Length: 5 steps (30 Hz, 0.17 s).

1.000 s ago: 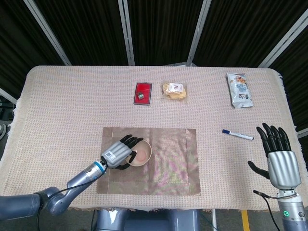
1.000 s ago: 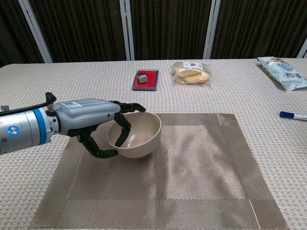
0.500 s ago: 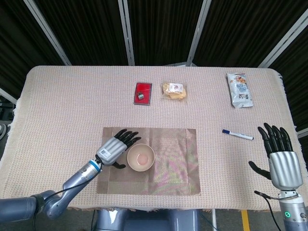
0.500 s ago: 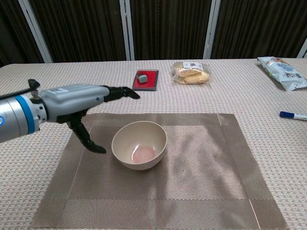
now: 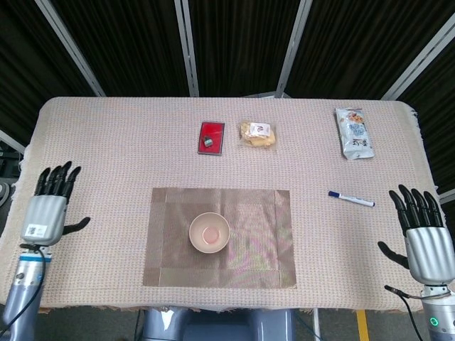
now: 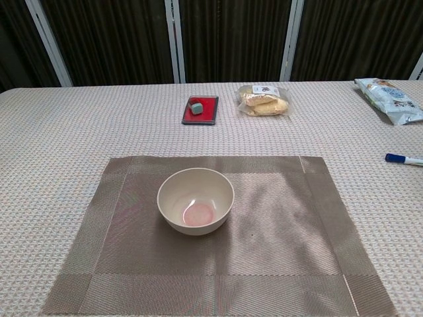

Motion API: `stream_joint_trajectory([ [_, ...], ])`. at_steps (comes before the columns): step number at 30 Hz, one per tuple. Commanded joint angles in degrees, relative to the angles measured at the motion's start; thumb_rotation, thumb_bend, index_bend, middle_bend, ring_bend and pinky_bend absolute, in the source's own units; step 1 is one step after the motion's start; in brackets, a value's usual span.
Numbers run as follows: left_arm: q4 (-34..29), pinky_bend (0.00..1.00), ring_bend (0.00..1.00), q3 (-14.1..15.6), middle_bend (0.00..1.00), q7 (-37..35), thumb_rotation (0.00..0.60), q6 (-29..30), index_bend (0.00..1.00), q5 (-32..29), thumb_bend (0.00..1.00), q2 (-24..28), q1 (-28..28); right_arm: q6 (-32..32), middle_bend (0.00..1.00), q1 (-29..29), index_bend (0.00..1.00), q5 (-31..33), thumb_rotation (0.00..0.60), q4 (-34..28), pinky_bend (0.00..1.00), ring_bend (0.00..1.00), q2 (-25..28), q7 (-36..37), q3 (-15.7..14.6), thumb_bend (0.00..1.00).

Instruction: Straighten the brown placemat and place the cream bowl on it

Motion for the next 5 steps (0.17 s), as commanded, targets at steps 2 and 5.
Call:
stream_joint_trajectory([
  [2,-0.42,0.00,0.00,3.36,0.00,-6.49,0.600,3.40,0.00,2.47,0.00,3.48,5.43,0.14,0.00,-0.19,0.00,-0.32,0.600,-0.05,0.00,0.00,-0.49,-0.87,-0.26,0.00],
  [5,0.71,0.00,0.00,3.74,0.00,-8.45,0.600,3.50,0.00,3.60,0.00,4.51,6.39,0.39,0.00,-0.33,0.00,-0.32,0.600,-0.15,0.00,0.00,-0.84,-0.87,-0.25,0.00],
])
